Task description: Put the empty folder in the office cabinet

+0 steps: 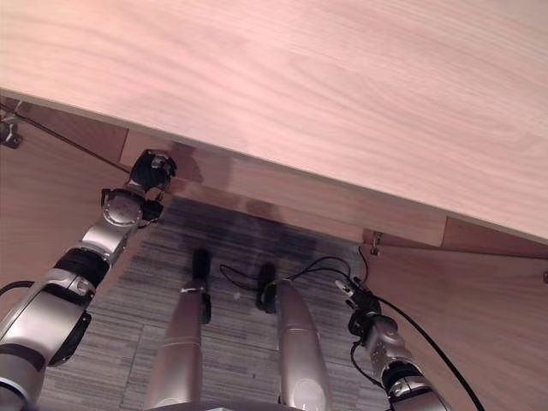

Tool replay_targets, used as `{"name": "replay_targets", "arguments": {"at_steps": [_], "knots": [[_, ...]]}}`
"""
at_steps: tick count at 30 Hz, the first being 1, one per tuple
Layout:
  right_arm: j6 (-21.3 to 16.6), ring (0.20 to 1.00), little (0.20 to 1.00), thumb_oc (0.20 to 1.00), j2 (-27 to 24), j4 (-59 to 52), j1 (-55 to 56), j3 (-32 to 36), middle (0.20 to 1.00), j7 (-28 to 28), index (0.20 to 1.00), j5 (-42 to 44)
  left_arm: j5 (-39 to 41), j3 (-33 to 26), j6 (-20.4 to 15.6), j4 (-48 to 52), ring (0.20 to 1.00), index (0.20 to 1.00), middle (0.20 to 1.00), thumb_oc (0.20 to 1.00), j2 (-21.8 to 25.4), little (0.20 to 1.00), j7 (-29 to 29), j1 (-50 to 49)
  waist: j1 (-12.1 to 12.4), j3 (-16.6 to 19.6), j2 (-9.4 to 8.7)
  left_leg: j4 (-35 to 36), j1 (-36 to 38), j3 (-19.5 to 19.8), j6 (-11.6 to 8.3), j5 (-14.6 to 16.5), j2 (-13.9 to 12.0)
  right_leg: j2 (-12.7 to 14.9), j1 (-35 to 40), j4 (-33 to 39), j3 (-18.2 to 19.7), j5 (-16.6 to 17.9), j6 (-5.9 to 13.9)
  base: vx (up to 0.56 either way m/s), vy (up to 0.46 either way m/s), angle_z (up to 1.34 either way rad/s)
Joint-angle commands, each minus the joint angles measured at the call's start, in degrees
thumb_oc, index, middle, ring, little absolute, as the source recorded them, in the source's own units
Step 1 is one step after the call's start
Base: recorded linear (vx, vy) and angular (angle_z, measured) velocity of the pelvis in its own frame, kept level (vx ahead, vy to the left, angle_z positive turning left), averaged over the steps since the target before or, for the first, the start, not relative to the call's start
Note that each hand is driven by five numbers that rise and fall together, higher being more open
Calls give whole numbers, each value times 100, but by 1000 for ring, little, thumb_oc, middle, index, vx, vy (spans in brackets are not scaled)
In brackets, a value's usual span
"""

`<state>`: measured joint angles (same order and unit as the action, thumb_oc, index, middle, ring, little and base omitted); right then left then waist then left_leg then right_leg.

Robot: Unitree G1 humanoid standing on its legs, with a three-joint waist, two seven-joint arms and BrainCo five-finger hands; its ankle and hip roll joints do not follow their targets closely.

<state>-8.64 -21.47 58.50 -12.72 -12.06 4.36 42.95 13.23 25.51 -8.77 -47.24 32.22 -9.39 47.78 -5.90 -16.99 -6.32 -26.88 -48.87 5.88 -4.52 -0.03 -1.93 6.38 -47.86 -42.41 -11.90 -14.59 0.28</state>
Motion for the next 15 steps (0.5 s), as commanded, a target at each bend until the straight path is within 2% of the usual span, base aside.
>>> {"name": "replay_targets", "arguments": {"at_steps": [1,6,15], "knots": [[-239,1000,1000,1000,-223,-204,300,172,1000,-90,1000,538,154,41,-193,36,200,200,200,200,55,200,11,257,-29,305,111,-177,262,-29,127,577,-202,204,41,399,429,463,588,-33,-8,3],[-307,1000,1000,1000,-272,-345,220,182,1000,-122,1000,624,290,25,-191,-19,200,200,200,200,18,200,-33,398,-50,319,91,-247,47,14,119,572,-199,196,-173,362,401,472,567,-29,-13,1],[-364,1000,1000,1000,-346,-454,119,58,1000,-94,1000,692,472,178,-148,-652,200,200,200,200,126,200,-23,1230,-186,452,68,-444,-460,75,88,574,-279,222,-622,179,405,414,540,-17,-9,2]]}}
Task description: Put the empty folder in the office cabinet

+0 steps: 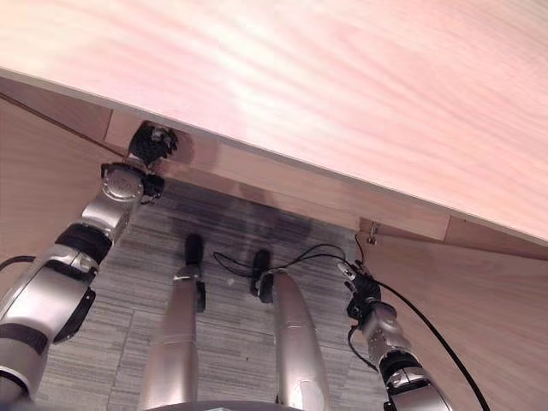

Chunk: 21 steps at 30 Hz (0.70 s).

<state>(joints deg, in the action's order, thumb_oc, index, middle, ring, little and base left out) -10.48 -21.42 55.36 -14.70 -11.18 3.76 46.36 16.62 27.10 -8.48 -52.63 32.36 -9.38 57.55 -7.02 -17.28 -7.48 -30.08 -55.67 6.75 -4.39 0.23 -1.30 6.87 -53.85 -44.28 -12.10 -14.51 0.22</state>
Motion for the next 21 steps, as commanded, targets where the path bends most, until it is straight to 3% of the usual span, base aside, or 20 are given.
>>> {"name": "replay_targets", "arguments": {"at_steps": [1,12,18,21], "knots": [[-186,1000,1000,1000,-359,-144,286,-59,1000,-33,1000,346,148,66,-161,-187,200,200,200,200,116,200,8,361,-89,487,181,-136,179,2,75,543,-339,179,-58,336,423,401,547,0,0,0],[-399,1000,1000,1000,-257,-684,-12,-88,1000,-108,1000,817,1007,198,-91,-551,200,200,200,200,-192,200,298,1147,-209,449,231,-367,-269,73,75,568,-388,214,-470,64,427,354,537,-3,-4,-2],[-560,1000,1000,1000,-128,-1276,-134,-217,1000,-228,1000,782,2188,-382,-165,-728,200,200,200,200,-454,200,343,1124,-348,513,151,-560,-663,148,80,619,-417,183,-768,26,448,390,513,-1,-6,-3],[-585,1000,1000,1000,-115,-1302,-70,-225,1000,-239,1000,740,2332,-505,-207,-660,200,200,200,200,-535,200,324,1005,-398,563,115,-586,-797,162,79,628,-437,199,-869,46,425,417,524,0,0,0]]}}
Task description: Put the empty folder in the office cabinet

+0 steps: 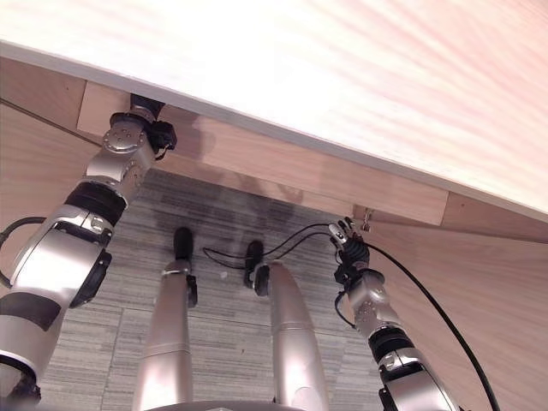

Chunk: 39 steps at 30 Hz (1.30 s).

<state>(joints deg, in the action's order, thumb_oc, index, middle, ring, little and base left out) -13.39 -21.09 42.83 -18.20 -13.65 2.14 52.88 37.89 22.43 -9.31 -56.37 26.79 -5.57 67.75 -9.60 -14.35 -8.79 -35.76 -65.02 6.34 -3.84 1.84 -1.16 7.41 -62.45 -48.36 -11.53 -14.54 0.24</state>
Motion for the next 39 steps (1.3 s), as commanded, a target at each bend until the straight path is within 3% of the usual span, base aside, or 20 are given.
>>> {"name": "replay_targets", "arguments": {"at_steps": [1,15,23,30,39], "knots": [[-291,1000,1000,1000,-138,-61,299,29,1000,-72,1000,82,241,-81,-133,-282,200,200,200,200,5,200,-61,-48,-150,284,238,-14,119,201,22,469,-452,144,-26,462,360,424,524,0,0,0],[-268,1000,1000,1000,-169,-245,300,-47,1000,-30,1000,4,341,-201,-210,-36,200,200,200,200,-231,200,-162,-239,-153,341,124,98,-15,237,51,479,-436,152,-181,554,351,451,520,1,1,0],[-243,1000,1000,1000,-183,-369,268,-29,1000,-73,1000,-23,233,-86,-117,-226,200,200,200,200,-246,200,-259,177,-171,338,142,58,-184,231,68,497,-424,187,-314,561,357,481,525,0,0,0],[-282,1000,1000,1000,-225,-548,317,-32,1000,-45,1000,45,630,-62,-89,-464,200,200,200,200,-224,200,-195,735,-299,486,127,-19,-383,269,71,526,-464,171,-487,552,386,516,542,0,0,0],[-248,1000,1000,1000,-194,-470,479,53,1000,-85,1000,-22,498,-187,-147,-156,200,200,200,200,-388,200,-223,179,-257,641,157,298,-111,216,29,451,-468,192,-341,777,352,596,552,0,0,0]]}}
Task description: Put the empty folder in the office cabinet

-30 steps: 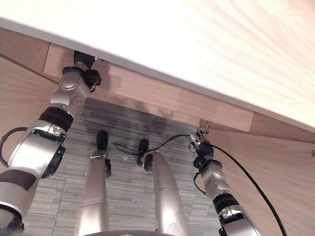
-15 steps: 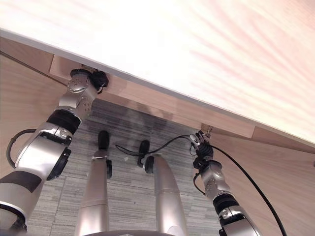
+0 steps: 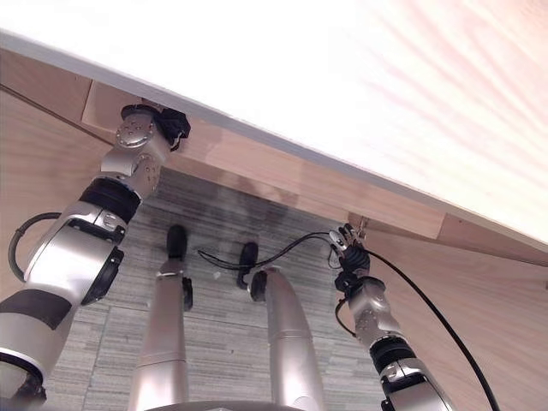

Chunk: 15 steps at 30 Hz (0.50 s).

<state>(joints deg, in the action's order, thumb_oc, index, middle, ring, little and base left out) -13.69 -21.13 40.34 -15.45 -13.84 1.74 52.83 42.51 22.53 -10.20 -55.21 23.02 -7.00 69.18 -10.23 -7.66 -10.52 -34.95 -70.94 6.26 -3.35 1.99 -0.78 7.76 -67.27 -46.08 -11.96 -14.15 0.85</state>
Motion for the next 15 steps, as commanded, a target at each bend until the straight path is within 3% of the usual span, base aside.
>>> {"name": "replay_targets", "arguments": {"at_steps": [1,9,11,12,15], "knots": [[-205,1000,1000,1000,-182,-187,232,81,1000,-46,1000,-34,-61,-209,-70,-116,200,200,200,200,-64,200,-96,-143,-155,-45,333,341,585,192,-33,400,-500,158,209,626,384,591,501,0,0,0],[3,1000,1000,1000,-116,266,614,399,1000,-141,1000,-434,-470,-385,-194,1512,200,200,200,200,-469,200,-159,-2469,291,-297,399,1666,2219,-64,-173,-4,-399,97,1442,1652,366,859,570,-23,13,3],[112,1000,1000,1000,-60,456,758,523,1000,-149,1000,-596,-481,-438,-209,1870,200,200,200,200,-516,200,-63,-3160,410,-313,488,2046,2773,-109,-208,-114,-358,96,1918,1990,351,948,603,-67,40,6],[178,1000,1000,1000,-40,570,815,559,1000,-150,1000,-687,-462,-461,-197,2031,200,200,200,200,-551,200,-7,-3460,475,-368,509,2255,2970,-153,-191,-386,-332,116,2140,2246,285,1208,559,-84,38,8],[336,1000,1000,1000,-3,888,956,703,1000,-109,1000,-929,-483,-507,-150,2537,200,200,200,200,-515,200,169,-4233,648,-461,643,2666,3631,-163,-205,-536,-311,100,2809,2646,240,1298,586,-18,-2,4]]}}
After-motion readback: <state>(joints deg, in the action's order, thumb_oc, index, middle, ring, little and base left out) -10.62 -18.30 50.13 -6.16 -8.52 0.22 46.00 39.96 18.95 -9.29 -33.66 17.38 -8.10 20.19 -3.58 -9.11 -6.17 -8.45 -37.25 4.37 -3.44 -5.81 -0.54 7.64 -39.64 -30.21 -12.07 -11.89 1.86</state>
